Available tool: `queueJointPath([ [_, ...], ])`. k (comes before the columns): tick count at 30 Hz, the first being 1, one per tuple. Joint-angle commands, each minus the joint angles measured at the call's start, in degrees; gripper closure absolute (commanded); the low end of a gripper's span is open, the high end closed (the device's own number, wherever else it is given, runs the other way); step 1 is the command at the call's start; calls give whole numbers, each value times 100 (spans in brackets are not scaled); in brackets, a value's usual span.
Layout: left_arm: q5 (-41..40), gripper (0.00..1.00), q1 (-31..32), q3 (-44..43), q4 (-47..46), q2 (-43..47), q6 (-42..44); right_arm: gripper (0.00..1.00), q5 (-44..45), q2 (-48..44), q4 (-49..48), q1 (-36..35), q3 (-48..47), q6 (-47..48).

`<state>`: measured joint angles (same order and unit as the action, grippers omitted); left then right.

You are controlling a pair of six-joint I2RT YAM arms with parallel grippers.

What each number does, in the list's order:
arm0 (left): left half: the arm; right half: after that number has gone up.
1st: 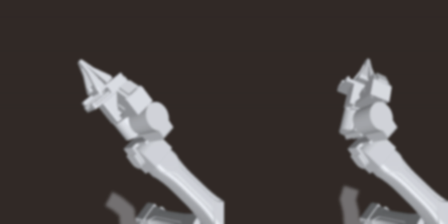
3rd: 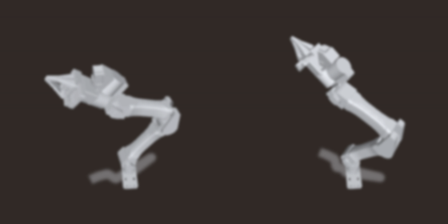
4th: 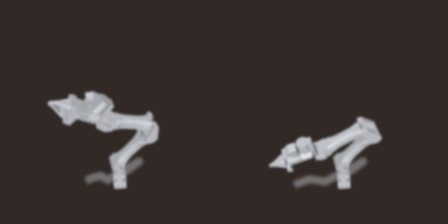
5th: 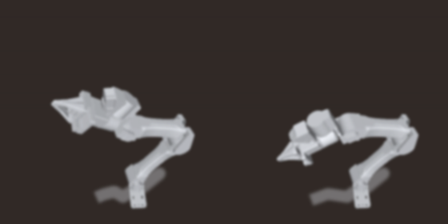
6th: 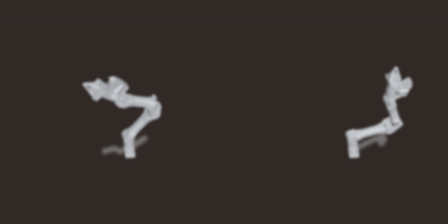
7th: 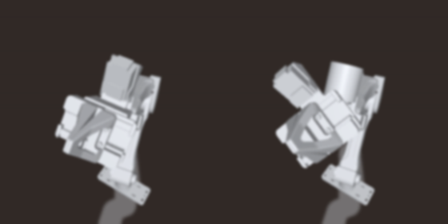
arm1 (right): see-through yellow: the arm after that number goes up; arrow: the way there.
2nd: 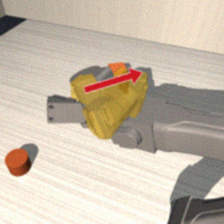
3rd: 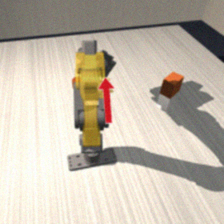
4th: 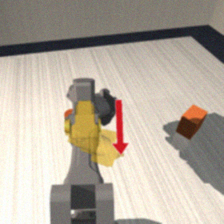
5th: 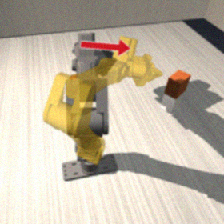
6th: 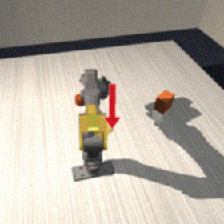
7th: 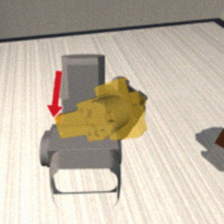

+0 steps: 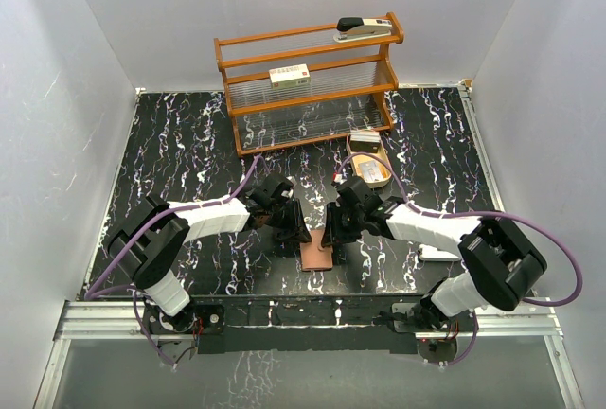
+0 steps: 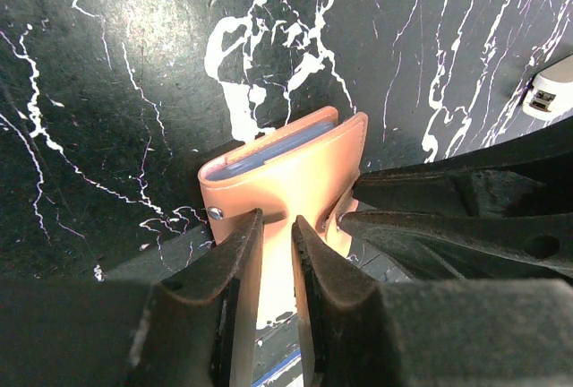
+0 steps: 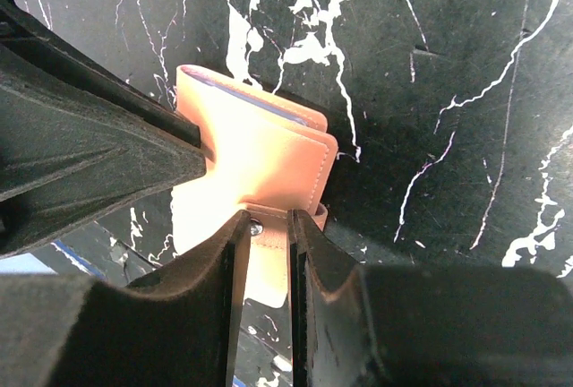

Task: Put the credit cards into the card holder
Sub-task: Close the card holder at the center of the board.

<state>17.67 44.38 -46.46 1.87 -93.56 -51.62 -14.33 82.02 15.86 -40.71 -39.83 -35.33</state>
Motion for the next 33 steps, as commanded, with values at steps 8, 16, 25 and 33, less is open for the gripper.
queueJointPath([
  [8, -36, 82, 60, 82, 86, -93, -24, 79, -255, -194, -337, -43, 47, -106],
  [16, -53, 81, 62, 67, 103, -94, -24, 83, -220, -195, -303, -106, 66, -133],
  [25, -62, 81, 59, 82, 103, -94, -33, 87, -58, -177, -162, -146, 57, -123],
  [33, -70, 81, 62, 72, 103, -94, -33, 91, 107, -70, -14, -246, -37, -50],
])
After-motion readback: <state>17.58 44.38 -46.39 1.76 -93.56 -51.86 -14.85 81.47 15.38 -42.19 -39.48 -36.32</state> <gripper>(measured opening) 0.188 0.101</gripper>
